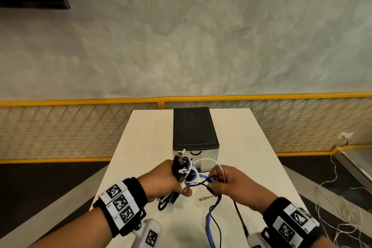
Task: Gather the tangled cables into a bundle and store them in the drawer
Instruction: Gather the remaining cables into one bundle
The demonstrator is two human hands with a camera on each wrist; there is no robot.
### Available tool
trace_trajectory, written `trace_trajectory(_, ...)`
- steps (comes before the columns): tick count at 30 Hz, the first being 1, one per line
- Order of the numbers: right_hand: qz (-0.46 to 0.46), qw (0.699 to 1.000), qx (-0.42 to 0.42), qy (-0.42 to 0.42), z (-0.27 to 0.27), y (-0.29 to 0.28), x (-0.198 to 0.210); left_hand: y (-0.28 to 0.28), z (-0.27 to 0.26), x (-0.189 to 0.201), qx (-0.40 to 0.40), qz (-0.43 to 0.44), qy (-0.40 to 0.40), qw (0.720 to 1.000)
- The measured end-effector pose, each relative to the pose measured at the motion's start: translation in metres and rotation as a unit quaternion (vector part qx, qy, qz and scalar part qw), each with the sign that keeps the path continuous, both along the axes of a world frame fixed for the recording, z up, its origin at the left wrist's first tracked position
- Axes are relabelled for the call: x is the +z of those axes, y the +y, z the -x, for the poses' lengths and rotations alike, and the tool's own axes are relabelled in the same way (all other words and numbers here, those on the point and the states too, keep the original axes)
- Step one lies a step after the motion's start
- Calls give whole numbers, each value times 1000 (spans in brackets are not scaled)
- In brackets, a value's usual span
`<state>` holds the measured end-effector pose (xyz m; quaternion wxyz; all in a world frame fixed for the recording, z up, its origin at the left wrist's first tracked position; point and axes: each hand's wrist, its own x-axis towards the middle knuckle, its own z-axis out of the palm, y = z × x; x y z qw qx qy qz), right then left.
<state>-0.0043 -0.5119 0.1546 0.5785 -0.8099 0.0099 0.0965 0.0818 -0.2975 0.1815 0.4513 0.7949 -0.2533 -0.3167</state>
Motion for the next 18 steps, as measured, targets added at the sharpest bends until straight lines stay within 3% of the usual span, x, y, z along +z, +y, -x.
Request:
trace_trajectory(4,150,986,48,48,5,-14,-22,4,-6,-6,-3,-27,-11,1000)
trace_trajectory(6,271,950,99,117,10,-29,-34,8,-11,-5,4,-30,-16,999)
trace_trajectory(8,309,930,99,174,16,-40,-36,11,-14,-3,16,-35,-12,999)
trace_trajectory(11,204,978,16,50,10,-31,-14,12,-15,-3,18,-66,-9,998)
trace_trajectory(12,192,981,9,-2,6,-20,-5,9,-13,-4,10,-76,-8,997)
trace_trajectory(16,334,929,106,-117,-17,31,15,-1,-7,1,-12,-79,-8,997)
trace_trajectory(18,333,932,87,-110,-27,38,6,-1,-6,3,-3,-62,4,998)
